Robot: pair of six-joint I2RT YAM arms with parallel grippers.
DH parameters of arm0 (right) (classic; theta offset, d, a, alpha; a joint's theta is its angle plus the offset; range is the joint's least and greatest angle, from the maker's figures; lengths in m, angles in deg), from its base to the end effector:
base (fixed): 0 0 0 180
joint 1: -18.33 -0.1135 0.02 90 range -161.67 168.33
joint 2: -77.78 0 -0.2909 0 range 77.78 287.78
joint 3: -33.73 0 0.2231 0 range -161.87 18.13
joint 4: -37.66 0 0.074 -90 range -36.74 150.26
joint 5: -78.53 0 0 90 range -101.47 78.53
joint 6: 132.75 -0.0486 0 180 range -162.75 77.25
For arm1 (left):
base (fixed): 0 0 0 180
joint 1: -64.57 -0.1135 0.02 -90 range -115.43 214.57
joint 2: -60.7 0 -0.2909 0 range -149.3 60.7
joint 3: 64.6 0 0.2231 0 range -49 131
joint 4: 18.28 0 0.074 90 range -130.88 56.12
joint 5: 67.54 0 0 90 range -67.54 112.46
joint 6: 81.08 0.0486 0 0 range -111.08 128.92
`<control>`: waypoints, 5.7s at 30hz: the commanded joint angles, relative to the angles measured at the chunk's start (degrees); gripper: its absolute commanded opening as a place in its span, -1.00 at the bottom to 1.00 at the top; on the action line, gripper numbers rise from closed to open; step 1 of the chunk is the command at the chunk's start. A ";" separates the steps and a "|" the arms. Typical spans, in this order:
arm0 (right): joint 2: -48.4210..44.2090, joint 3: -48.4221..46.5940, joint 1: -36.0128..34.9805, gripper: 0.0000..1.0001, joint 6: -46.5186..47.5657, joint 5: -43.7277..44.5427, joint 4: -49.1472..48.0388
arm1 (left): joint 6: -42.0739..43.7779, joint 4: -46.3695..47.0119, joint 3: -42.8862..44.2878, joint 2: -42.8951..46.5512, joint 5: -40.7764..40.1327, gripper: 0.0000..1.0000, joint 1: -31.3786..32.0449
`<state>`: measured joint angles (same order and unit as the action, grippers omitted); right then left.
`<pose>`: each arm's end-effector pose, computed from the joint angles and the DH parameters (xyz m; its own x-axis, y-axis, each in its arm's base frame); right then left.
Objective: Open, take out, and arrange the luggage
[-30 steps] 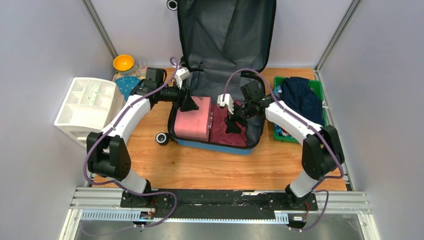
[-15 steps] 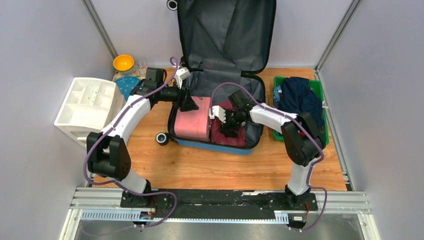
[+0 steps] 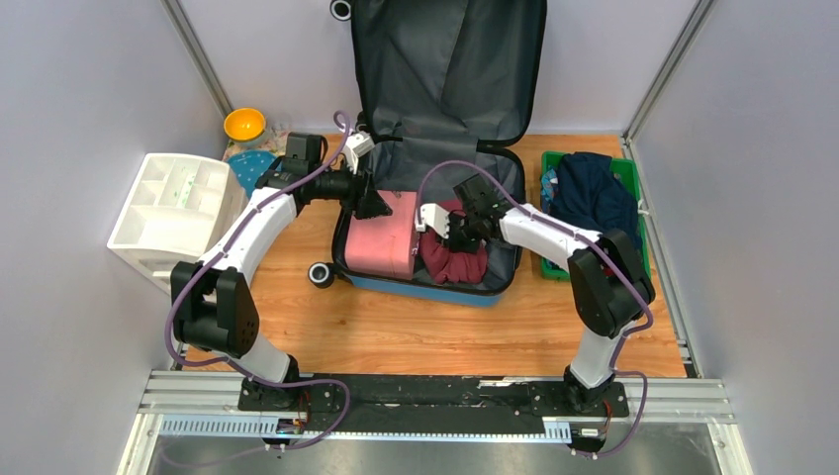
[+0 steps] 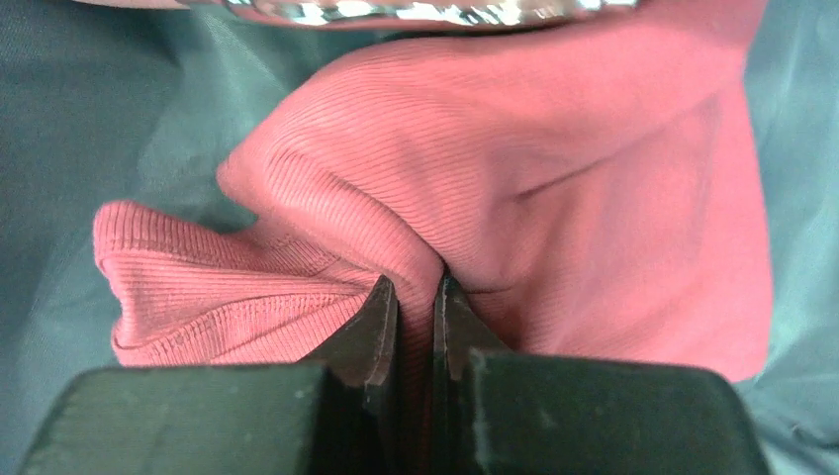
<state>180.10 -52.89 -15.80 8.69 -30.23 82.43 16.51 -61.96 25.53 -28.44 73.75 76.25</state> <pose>0.2859 0.2127 0.2329 0.0691 -0.8476 -0.5260 -0.9761 0.0514 -0.2110 0.3012 -0.1010 0.3374 -0.5673 0.2016 -0.7985 0.7700 0.4738 -0.4274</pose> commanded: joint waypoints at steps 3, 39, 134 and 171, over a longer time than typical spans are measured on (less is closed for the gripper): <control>-1.78 -9.83 5.30 -1.00 -6.01 -4.35 5.72 | -0.12 1.97 1.07 0.46 2.50 0.37 -0.43; -3.09 -33.20 20.32 -1.00 -9.25 -16.56 19.52 | -1.44 4.78 -1.66 1.96 3.82 0.36 -1.49; 8.20 -34.71 50.13 0.97 -1.24 6.30 17.83 | 2.60 -3.74 5.73 -0.60 -1.01 0.41 -3.16; 5.52 3.88 13.30 0.35 -94.09 -30.04 -39.12 | 1.19 -5.76 -1.84 2.57 1.71 0.00 -2.89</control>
<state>183.99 -47.38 -1.84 -85.21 -65.92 43.31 15.71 -66.42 22.88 -26.78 75.45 73.06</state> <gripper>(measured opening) 0.752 0.521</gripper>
